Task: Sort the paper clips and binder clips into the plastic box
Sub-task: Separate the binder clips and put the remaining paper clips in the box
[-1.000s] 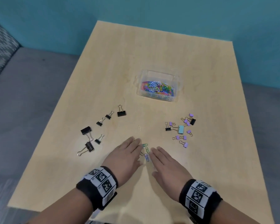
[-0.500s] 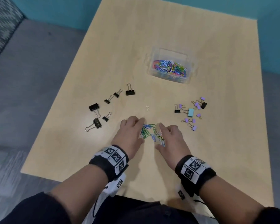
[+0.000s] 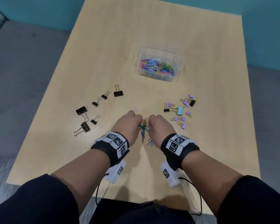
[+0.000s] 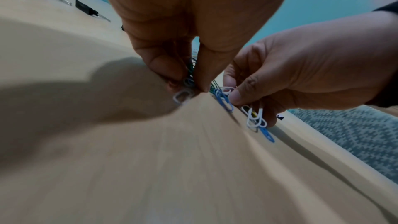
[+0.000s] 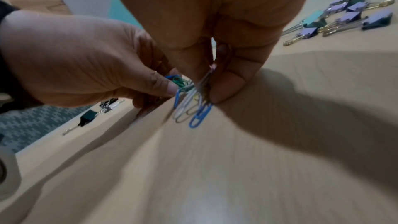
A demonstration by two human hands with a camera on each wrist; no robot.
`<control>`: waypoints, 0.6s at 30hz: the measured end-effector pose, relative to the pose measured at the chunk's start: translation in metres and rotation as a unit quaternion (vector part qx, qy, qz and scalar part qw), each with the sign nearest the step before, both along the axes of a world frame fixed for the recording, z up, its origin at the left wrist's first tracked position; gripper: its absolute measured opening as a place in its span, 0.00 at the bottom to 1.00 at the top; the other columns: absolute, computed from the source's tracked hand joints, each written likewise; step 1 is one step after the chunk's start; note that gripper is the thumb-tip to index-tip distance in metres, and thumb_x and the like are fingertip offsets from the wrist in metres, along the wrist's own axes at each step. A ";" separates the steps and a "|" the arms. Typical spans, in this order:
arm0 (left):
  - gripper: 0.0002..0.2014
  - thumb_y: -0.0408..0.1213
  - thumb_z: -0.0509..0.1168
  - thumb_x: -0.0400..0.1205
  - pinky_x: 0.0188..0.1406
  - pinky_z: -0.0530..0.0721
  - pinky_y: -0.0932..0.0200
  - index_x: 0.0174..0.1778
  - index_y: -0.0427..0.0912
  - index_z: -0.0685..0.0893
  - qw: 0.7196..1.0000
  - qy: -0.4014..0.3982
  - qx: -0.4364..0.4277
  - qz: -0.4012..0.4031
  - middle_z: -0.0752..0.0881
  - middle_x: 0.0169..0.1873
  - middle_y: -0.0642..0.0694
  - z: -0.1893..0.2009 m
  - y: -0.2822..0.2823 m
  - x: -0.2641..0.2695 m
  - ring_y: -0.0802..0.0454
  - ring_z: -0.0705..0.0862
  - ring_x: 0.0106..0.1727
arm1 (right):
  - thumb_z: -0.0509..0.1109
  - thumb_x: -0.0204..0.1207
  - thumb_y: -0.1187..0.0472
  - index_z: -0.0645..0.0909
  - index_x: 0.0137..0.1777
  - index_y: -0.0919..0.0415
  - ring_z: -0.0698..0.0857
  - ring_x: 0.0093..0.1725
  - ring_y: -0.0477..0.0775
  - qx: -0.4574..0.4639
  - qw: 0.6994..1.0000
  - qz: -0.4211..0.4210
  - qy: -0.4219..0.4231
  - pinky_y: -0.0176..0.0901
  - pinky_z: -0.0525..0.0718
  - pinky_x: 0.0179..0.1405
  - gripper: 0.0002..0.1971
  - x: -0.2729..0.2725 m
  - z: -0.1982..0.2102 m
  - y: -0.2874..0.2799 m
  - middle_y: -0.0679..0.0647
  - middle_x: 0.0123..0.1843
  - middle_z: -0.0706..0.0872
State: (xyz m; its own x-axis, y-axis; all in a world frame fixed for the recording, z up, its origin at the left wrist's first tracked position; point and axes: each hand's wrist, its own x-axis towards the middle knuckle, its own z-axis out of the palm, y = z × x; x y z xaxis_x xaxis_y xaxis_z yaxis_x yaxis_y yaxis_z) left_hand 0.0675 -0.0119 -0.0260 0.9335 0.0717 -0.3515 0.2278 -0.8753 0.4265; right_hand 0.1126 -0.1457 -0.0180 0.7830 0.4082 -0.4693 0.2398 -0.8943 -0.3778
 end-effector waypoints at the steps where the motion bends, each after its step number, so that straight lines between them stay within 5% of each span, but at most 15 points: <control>1: 0.01 0.34 0.62 0.81 0.39 0.78 0.52 0.44 0.41 0.77 1.000 0.007 -0.002 0.003 0.74 0.45 0.44 0.001 0.000 0.002 0.41 0.78 0.39 | 0.59 0.73 0.69 0.74 0.45 0.59 0.79 0.40 0.62 -0.001 1.000 -0.002 0.013 0.49 0.78 0.36 0.06 0.003 0.001 0.000 0.56 0.44 0.76; 4: 0.03 0.37 0.62 0.81 0.42 0.79 0.51 0.45 0.41 0.78 1.000 0.024 -0.006 0.014 0.76 0.44 0.45 0.004 0.003 0.009 0.41 0.80 0.42 | 0.61 0.69 0.69 0.77 0.45 0.60 0.84 0.41 0.61 0.021 0.997 -0.033 0.060 0.50 0.84 0.38 0.08 0.012 0.004 -0.004 0.58 0.44 0.82; 7: 0.04 0.38 0.66 0.77 0.38 0.76 0.56 0.39 0.44 0.79 0.995 0.060 -0.047 0.070 0.81 0.39 0.47 0.005 0.013 0.013 0.45 0.81 0.41 | 0.62 0.68 0.69 0.78 0.41 0.59 0.88 0.33 0.60 0.097 0.976 -0.145 0.133 0.51 0.89 0.31 0.07 0.017 0.004 -0.013 0.56 0.40 0.84; 10: 0.06 0.33 0.71 0.74 0.27 0.78 0.58 0.35 0.40 0.80 0.950 0.110 -0.220 0.194 0.81 0.26 0.45 0.009 0.025 0.021 0.45 0.79 0.25 | 0.63 0.68 0.73 0.77 0.37 0.60 0.81 0.20 0.56 0.194 0.929 -0.236 0.211 0.50 0.83 0.28 0.07 0.026 0.009 -0.022 0.56 0.28 0.81; 13: 0.09 0.27 0.71 0.74 0.25 0.71 0.60 0.33 0.40 0.79 0.893 0.130 -0.339 0.265 0.78 0.23 0.41 0.019 0.039 0.037 0.47 0.73 0.23 | 0.66 0.67 0.73 0.77 0.37 0.60 0.80 0.19 0.57 0.247 0.897 -0.271 0.247 0.52 0.76 0.28 0.07 0.044 0.016 -0.029 0.55 0.21 0.80; 16: 0.09 0.26 0.72 0.75 0.23 0.70 0.61 0.34 0.41 0.79 0.879 0.111 -0.379 0.266 0.77 0.25 0.39 0.038 0.049 0.065 0.49 0.73 0.20 | 0.69 0.64 0.72 0.78 0.35 0.57 0.78 0.19 0.55 0.313 0.860 -0.318 0.249 0.52 0.72 0.29 0.08 0.071 0.027 -0.030 0.57 0.23 0.79; 18: 0.09 0.24 0.71 0.75 0.17 0.75 0.64 0.35 0.39 0.78 0.874 0.088 -0.399 0.263 0.78 0.25 0.41 0.052 0.052 0.089 0.53 0.74 0.19 | 0.68 0.68 0.76 0.77 0.36 0.60 0.76 0.19 0.51 0.357 0.838 -0.335 0.241 0.43 0.77 0.21 0.10 0.095 0.040 -0.027 0.59 0.27 0.76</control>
State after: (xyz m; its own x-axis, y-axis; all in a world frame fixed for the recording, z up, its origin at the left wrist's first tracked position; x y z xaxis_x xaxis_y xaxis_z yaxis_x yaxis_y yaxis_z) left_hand 0.1562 0.0399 0.0262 0.7714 0.1410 -0.6206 0.6330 -0.0695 0.7710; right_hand 0.2077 -0.1730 0.0217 0.7389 0.2635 -0.6202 -0.5601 -0.2716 -0.7827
